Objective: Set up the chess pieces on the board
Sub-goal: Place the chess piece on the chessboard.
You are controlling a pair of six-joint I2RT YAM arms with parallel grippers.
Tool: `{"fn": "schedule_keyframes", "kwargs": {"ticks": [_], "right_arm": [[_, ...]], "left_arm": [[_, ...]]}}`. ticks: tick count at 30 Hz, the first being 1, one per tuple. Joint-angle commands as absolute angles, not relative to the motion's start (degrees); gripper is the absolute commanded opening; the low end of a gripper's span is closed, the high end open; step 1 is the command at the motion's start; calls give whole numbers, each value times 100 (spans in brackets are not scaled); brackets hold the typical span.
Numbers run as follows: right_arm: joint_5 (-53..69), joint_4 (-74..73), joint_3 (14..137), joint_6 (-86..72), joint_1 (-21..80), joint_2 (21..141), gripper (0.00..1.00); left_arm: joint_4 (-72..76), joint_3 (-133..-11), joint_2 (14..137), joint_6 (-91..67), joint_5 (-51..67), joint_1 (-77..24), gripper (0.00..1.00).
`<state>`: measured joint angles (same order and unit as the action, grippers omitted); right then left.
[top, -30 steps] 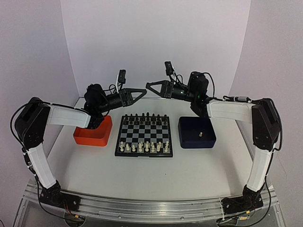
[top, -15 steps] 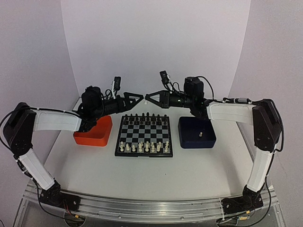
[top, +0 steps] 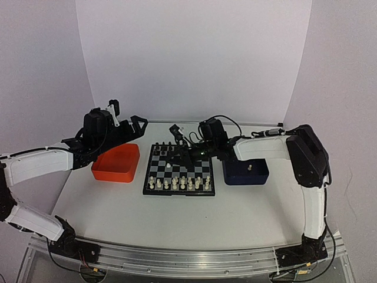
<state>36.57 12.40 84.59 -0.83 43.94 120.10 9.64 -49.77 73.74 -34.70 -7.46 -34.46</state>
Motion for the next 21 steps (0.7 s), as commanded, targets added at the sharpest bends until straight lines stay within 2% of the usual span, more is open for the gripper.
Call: {"fn": "schedule_keyframes", "kwargs": {"ticks": [1, 21], "right_arm": [[3822, 854, 8979, 638, 4425, 12437, 0], [3864, 462, 9702, 914, 4421, 13348, 2]], "left_arm": [[521, -4936, 7197, -3604, -1150, -3445, 100], [403, -5060, 7271, -3671, -1118, -3446, 100]]}}
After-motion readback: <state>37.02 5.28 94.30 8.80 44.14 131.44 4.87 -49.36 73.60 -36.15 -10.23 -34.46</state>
